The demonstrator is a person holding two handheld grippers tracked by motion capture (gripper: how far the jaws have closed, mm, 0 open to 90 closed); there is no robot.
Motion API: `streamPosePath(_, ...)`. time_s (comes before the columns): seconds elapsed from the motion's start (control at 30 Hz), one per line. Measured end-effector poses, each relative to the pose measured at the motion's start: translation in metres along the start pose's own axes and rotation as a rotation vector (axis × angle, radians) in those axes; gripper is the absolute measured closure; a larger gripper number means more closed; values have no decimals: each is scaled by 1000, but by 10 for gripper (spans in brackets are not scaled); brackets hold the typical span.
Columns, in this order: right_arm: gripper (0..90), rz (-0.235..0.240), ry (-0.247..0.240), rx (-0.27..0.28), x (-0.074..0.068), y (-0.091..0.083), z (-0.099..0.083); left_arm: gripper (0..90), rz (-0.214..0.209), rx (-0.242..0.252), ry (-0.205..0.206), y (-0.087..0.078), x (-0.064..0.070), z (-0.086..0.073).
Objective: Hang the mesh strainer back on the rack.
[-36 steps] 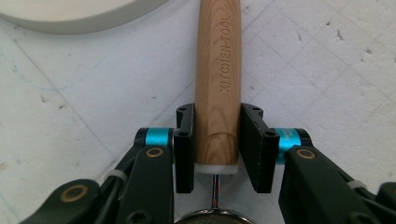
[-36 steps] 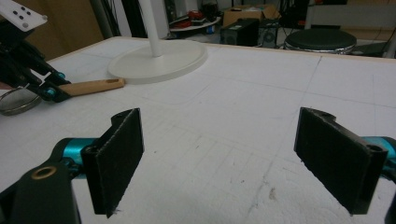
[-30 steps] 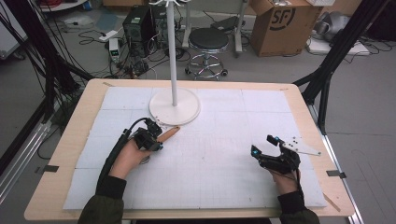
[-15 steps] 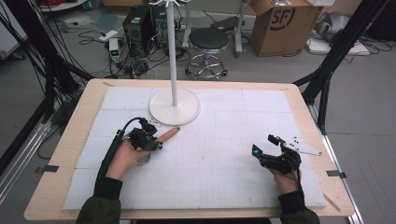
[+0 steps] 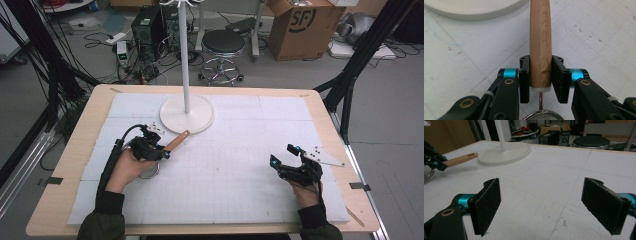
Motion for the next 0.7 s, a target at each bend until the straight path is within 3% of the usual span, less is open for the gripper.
streamPosePath(0.1,152,-1,-2,3,0,-1,0,707,41,-52,51,12,7,0)
streamPosePath(0.23,152,-3,2,5,1,-1,0,708,70,-74,72,11,10,3)
streamPosePath(0.57,152,-7,-3,4,-1,0,0,705,91,-114,64,15,13,7)
streamPosePath(0.7,152,-8,-4,4,0,-1,0,706,118,-122,89,14,16,8)
Point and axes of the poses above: each handheld gripper's, and its own axes: y roughly forward along the jaws, z roughly out of its top, x roughly to its right, the point moved 2 cm from there along y, roughly forward along the jaws, and after that the axes turned 13 degrees about z, right-handed, at the moved point
